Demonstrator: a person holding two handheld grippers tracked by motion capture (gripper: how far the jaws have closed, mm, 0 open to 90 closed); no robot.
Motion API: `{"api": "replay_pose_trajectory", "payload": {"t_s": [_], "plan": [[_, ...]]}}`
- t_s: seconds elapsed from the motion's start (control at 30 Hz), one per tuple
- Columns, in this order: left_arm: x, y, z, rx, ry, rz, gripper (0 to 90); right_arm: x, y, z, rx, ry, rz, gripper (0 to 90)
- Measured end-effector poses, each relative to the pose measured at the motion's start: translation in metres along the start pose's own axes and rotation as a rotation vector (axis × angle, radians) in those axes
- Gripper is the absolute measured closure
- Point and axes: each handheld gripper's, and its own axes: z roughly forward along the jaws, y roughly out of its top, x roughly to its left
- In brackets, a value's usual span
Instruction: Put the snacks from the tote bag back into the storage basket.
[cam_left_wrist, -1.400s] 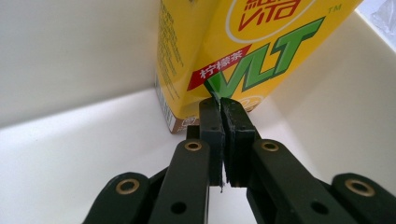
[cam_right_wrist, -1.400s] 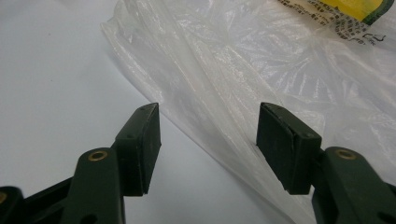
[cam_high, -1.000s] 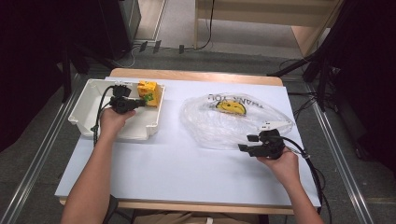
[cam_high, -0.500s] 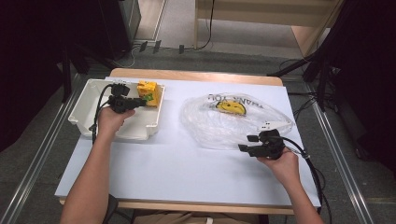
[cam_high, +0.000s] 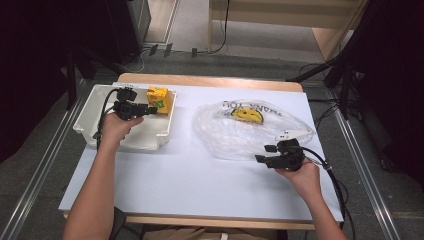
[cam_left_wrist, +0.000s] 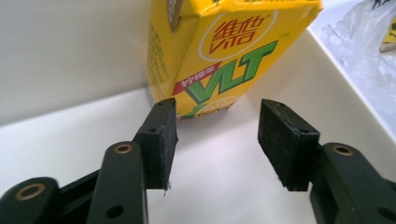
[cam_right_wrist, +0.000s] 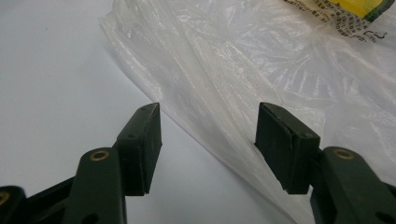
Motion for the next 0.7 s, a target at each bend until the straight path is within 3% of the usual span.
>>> {"api": "replay_pose_trajectory", "payload": {"t_s": [0.2,0.7], "plan": [[-0.006,0.003,-0.007,-0.004,0.001,0.018,44.0,0.0,0.0,0.0,0.0,0.002,0.0,41.6],[-0.028,0.016,-0.025,-0.015,-0.041,0.045,42.5,0.0,0.0,0.0,-0.001,0.006,-0.002,41.6]]}}
